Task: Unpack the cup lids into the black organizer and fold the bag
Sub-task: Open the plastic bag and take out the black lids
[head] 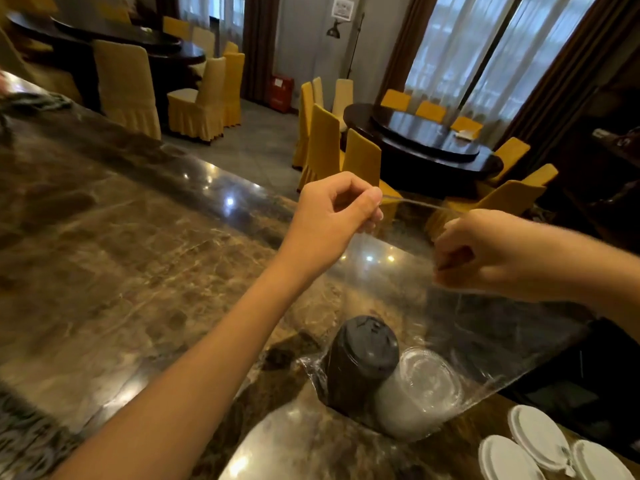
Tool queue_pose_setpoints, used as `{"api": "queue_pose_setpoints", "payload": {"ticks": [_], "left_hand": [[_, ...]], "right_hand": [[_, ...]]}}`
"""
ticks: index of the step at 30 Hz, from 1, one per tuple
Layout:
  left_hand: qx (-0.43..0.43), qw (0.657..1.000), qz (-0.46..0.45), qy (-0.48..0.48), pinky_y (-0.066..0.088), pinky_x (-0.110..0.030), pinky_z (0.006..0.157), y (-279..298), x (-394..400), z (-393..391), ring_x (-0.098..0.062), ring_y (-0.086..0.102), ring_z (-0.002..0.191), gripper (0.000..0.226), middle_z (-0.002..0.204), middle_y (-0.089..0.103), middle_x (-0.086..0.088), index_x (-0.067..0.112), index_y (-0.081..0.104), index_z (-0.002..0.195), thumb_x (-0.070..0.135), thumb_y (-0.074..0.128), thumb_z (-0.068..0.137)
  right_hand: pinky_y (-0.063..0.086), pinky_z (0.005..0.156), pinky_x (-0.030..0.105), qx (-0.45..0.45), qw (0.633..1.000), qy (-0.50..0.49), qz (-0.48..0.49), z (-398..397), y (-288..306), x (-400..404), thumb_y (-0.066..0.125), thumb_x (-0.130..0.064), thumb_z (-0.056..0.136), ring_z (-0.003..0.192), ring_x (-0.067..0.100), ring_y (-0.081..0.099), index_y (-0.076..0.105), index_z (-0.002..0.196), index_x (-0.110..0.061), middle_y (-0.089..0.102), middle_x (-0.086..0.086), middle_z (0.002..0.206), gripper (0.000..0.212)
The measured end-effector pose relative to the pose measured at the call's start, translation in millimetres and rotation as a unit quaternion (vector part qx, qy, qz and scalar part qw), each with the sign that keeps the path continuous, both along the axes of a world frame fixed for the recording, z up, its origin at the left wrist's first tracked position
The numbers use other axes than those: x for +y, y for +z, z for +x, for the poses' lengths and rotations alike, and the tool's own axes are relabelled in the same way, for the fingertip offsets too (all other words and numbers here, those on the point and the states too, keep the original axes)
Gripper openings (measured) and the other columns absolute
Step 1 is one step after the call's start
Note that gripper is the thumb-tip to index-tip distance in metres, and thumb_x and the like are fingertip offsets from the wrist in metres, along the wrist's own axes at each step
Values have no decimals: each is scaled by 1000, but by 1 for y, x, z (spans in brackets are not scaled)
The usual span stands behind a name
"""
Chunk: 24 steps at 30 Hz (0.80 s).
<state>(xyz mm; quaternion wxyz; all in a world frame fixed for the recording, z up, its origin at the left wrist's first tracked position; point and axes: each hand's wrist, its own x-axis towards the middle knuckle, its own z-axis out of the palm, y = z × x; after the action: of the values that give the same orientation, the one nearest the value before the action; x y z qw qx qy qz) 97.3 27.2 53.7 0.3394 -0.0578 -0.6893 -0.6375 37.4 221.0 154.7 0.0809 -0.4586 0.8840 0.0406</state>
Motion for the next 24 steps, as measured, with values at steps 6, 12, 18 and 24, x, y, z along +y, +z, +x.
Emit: {"api": "queue_pose_setpoints", "payload": {"ticks": [6, 12, 18, 24], "left_hand": [[17, 998, 34, -46, 55, -20, 72, -9, -4, 0, -13, 71, 84, 22, 92, 74, -9, 2, 68, 107, 20, 56, 101], [-130, 988, -11, -79, 55, -26, 91, -100, -23, 25, -15, 64, 111, 74, 123, 65, -4, 20, 57, 129, 72, 57, 76], [-330, 900, -221, -177, 36, -43, 116, -198, -2, 32, -7, 37, 138, 106, 153, 38, 9, 37, 23, 153, 51, 84, 66], [-272, 903, -303, -133, 37, -39, 103, -223, 15, 26, -16, 39, 118, 114, 137, 47, 12, 50, 17, 146, 59, 82, 53]], "right_hand": [[61, 81, 42, -372, 924, -75, -40, -18, 6, 10, 53, -24, 100, 93, 25, 75, 77, 97, -18, 77, 5, 101, 25], [58, 88, 38, -310, 927, -69, 200, -28, -77, -20, 51, -11, 100, 94, 21, 71, 68, 114, -2, 73, 16, 111, 24], [56, 93, 42, -333, 921, -135, 150, -44, -140, -32, 64, -45, 91, 103, 27, 69, 67, 117, -7, 72, 10, 115, 46], [57, 91, 37, -450, 881, -113, 92, -51, -163, -37, 68, -43, 87, 103, 20, 70, 67, 120, -13, 73, 4, 113, 44]]}}
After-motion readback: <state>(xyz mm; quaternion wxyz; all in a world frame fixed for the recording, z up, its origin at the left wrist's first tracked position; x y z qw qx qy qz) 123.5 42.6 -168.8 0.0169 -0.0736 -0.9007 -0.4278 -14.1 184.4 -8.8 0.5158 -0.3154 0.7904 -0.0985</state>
